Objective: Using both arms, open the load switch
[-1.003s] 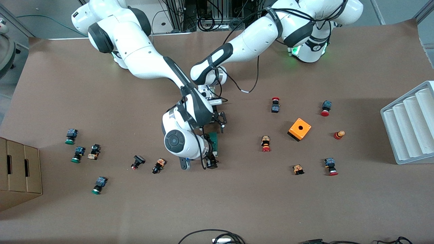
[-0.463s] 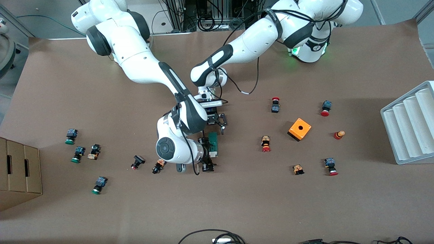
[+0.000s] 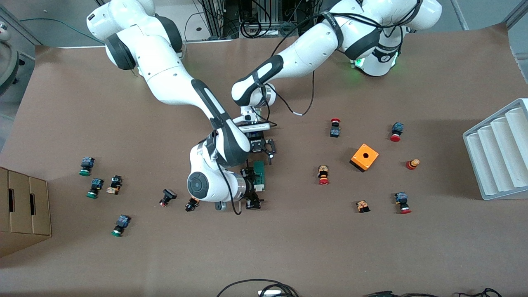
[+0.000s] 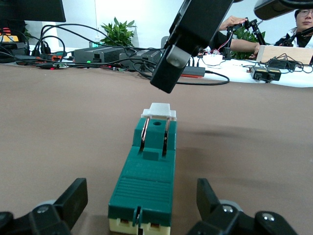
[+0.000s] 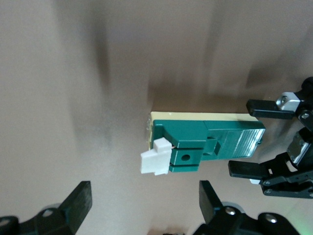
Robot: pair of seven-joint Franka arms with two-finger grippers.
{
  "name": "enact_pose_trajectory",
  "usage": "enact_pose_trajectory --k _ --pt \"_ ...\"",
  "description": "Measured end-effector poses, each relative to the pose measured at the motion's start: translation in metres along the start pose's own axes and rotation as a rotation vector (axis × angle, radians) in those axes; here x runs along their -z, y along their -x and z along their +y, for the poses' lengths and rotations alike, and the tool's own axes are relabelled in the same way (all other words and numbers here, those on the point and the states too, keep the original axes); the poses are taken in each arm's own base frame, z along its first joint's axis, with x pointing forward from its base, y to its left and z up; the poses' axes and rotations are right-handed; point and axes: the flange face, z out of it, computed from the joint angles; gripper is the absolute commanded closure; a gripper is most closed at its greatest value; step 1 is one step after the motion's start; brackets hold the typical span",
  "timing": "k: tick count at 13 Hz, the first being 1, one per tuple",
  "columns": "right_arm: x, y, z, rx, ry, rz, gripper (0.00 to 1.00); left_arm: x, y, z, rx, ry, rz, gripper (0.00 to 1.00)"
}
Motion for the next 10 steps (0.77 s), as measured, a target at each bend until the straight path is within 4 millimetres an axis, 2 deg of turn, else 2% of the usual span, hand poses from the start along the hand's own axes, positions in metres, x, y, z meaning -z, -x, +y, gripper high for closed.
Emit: enact_pose_trajectory --k 1,3,5,7,9,10 --pt "-0.001 -0.003 -0.001 -0.013 0.002 0.0 0.16 -0.002 0.002 0.001 0.003 -0.003 -0.001 0.06" --pt "-0.006 -0.007 -0.001 -0.028 0.008 0.003 0.23 -0.004 0.004 0.002 0.006 -0.006 -0.002 0.11" --pt "-0.01 -0.01 -0.001 -0.035 0.012 0.006 0.27 -0.004 0.003 0.002 0.007 -0.006 -0.001 0.15" --pt "-0.013 -0.011 -0.001 -0.039 0.015 0.008 0.28 -0.004 0.003 0.003 0.009 -0.006 -0.001 0.16" --pt "-0.014 -0.011 -0.001 -0.042 0.016 0.008 0.36 -0.003 0.002 0.005 0.012 -0.004 -0.003 0.17" --pt "-0.014 -0.011 -0.001 -0.049 0.017 0.008 0.36 -0.001 0.003 0.006 0.013 -0.002 -0.006 0.17"
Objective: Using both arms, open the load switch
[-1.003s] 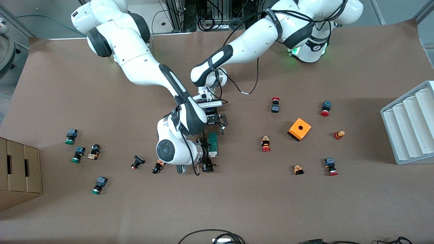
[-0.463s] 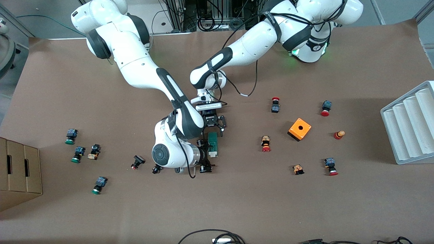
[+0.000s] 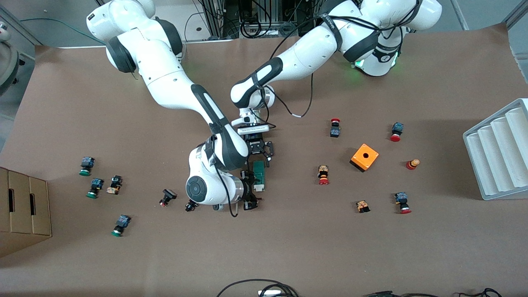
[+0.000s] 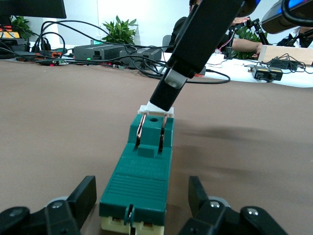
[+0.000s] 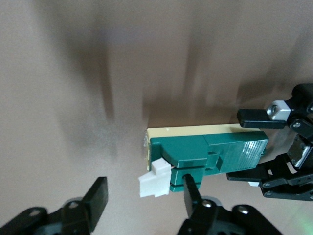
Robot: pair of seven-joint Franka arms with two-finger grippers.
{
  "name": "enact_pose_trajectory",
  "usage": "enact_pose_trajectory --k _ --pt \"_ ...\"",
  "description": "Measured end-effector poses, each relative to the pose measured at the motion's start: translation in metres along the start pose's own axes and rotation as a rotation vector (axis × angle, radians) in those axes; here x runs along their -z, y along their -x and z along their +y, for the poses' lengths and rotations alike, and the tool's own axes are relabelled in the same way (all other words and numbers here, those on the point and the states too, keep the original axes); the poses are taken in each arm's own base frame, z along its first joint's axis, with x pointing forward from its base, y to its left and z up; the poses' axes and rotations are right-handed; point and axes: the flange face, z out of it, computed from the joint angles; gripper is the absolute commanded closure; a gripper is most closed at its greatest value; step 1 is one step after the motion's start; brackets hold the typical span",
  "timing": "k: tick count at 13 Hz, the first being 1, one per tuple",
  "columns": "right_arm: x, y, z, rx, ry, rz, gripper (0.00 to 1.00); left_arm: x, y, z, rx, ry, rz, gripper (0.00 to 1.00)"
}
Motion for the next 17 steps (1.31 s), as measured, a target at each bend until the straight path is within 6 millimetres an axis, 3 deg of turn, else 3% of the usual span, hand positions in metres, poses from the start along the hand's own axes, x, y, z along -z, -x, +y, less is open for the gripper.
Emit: enact_pose_trajectory --k 8,14,17 --pt "-0.0062 -0.0002 0.0023 -0.023 0.015 0.003 0.4 0.0074 0.0019 0.0034 0.004 0.007 -0.012 0.28" --pt "-0.0086 0.0009 0.0036 -0.033 0.024 0.001 0.58 0.0065 0.0042 0.0014 0.0 0.0 -0.008 0.35" --pt "-0.0081 0.0036 0.0048 -0.035 0.029 -0.001 0.58 0.0061 0.0044 0.0006 -0.001 -0.004 -0.006 0.39"
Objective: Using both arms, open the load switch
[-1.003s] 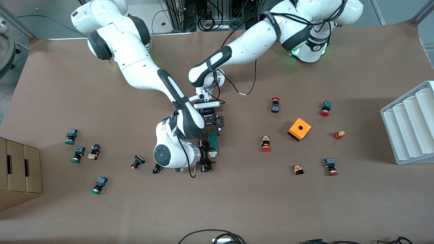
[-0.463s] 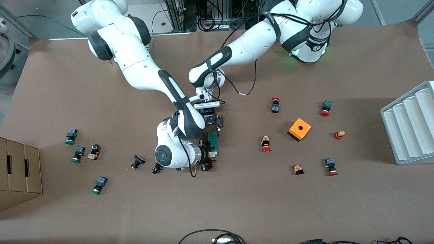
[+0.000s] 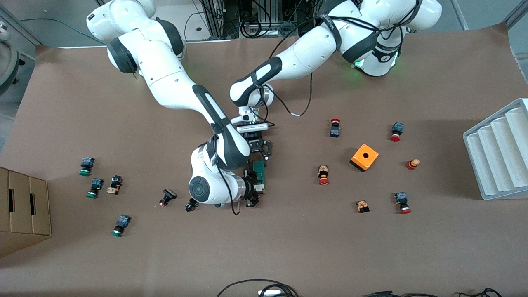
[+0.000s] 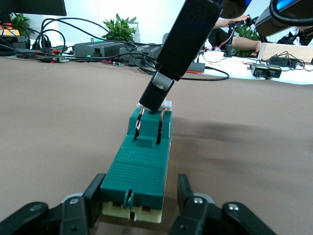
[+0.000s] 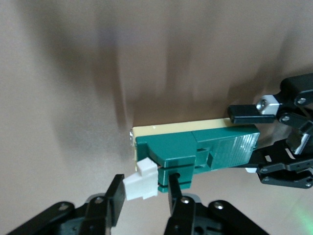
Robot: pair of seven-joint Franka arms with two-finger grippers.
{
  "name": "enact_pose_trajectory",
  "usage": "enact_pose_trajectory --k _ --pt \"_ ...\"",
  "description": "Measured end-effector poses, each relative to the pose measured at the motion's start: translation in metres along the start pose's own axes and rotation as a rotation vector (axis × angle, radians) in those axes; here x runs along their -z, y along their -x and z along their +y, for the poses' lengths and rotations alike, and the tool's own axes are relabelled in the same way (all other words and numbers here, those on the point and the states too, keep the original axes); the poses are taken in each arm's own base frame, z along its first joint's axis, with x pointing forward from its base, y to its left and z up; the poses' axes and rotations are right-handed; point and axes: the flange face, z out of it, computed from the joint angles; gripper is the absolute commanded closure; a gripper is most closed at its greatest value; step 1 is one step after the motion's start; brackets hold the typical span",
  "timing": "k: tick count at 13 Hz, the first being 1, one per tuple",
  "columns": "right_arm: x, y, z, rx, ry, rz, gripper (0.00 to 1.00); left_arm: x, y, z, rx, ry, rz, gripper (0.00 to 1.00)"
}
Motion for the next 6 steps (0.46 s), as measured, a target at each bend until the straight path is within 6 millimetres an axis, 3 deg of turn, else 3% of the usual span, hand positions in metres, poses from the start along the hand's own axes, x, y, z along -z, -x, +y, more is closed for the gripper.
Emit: enact_pose_trajectory --k 6 --pt "-0.0005 0.0008 0.0005 -0.001 0.002 -0.001 0.58 -0.0007 0.0002 -0.0012 -0.001 -0.006 0.004 0.45"
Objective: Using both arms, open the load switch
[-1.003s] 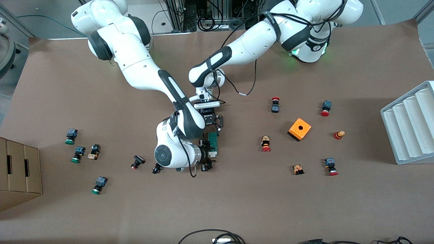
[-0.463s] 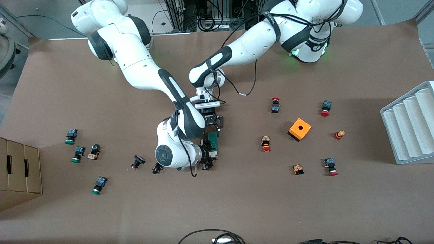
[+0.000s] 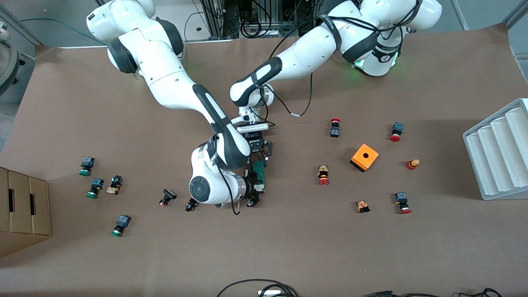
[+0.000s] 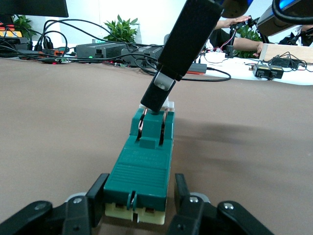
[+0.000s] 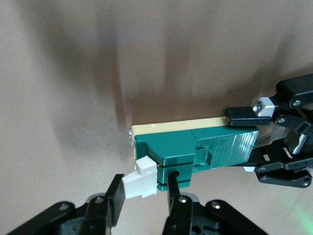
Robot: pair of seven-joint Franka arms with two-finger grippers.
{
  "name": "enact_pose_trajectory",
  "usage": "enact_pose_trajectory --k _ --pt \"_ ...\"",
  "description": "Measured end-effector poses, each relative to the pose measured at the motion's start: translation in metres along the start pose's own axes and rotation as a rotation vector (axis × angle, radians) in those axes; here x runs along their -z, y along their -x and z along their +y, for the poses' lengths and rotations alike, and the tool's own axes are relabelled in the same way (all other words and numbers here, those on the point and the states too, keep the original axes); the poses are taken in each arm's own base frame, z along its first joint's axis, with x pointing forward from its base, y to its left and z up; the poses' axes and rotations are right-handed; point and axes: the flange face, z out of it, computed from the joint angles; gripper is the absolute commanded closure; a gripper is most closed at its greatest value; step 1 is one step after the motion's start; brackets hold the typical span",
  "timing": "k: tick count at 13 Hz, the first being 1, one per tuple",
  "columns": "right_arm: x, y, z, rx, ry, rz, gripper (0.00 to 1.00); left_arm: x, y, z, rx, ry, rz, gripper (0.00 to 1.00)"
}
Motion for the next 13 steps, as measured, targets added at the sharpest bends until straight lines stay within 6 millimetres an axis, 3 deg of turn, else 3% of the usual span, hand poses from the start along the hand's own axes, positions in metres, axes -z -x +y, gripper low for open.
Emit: enact_pose_trajectory --k 13 --pt "0.0055 0.0002 0.0051 -0.006 -0.002 -0.007 0.59 -0.0008 0.0 -0.0008 0.0 -0.004 0.003 0.45"
